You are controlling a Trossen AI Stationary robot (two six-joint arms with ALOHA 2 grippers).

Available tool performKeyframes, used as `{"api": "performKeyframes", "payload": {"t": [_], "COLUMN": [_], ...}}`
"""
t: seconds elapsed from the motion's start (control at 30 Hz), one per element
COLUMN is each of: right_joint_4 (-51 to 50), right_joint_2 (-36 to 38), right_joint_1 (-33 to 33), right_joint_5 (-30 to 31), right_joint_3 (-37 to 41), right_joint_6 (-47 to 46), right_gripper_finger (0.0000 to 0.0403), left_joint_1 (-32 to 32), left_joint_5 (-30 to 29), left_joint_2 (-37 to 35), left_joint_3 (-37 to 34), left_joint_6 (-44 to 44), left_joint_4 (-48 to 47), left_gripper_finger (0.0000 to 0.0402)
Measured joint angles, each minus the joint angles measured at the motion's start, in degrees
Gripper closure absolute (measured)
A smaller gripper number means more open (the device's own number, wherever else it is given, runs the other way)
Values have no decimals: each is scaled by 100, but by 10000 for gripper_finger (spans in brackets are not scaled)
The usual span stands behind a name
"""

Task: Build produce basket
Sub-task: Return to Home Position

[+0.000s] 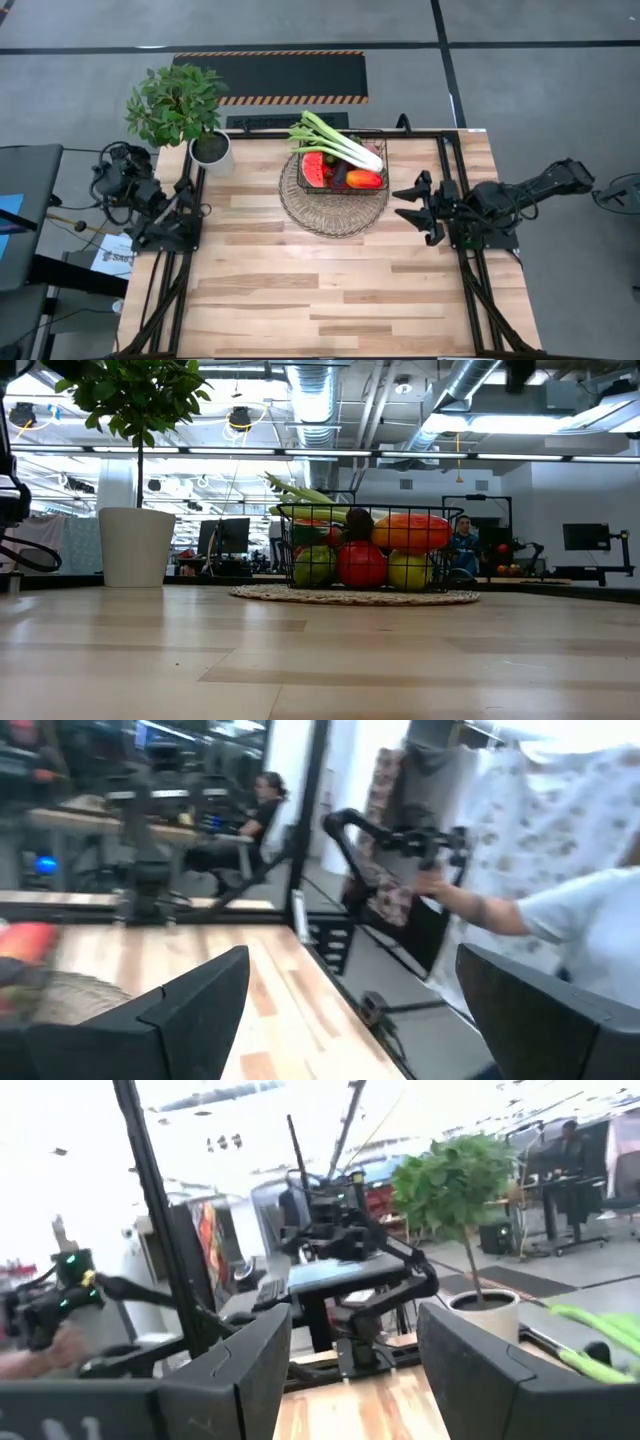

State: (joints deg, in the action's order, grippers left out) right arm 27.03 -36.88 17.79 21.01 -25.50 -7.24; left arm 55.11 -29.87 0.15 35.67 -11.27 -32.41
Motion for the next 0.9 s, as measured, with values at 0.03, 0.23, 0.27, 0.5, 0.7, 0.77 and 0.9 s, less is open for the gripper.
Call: {"api": "performKeyframes", "payload": {"t": [0.03,0.23,0.27,0.5,0.7,0.77,0.9], "right_joint_4": [261,1925,2081,681,-664,-631,-598], "right_joint_2": [118,700,779,1539,1701,1691,1845], "right_joint_1": [18,109,119,130,135,135,23], "right_joint_5": [25,38,38,297,293,30,-532], "right_joint_3": [277,1840,2029,2486,2486,2486,2486], "right_joint_6": [-29,-174,-176,-216,-1546,-1369,-877], "right_gripper_finger": [168,168,168,168,168,168,168], "left_joint_1": [-2,-2,-2,-4,-5,-9,-9], "left_joint_5": [124,429,490,684,-675,-1164,-893], "left_joint_2": [-14,10,0,2,8,10,8], "left_joint_3": [-87,-934,-1079,-1956,-2336,-2482,-2873], "left_joint_6": [6,60,50,291,400,120,187], "left_joint_4": [54,748,884,1721,1642,1666,1673], "left_gripper_finger": [60,60,60,60,60,60,60]}}
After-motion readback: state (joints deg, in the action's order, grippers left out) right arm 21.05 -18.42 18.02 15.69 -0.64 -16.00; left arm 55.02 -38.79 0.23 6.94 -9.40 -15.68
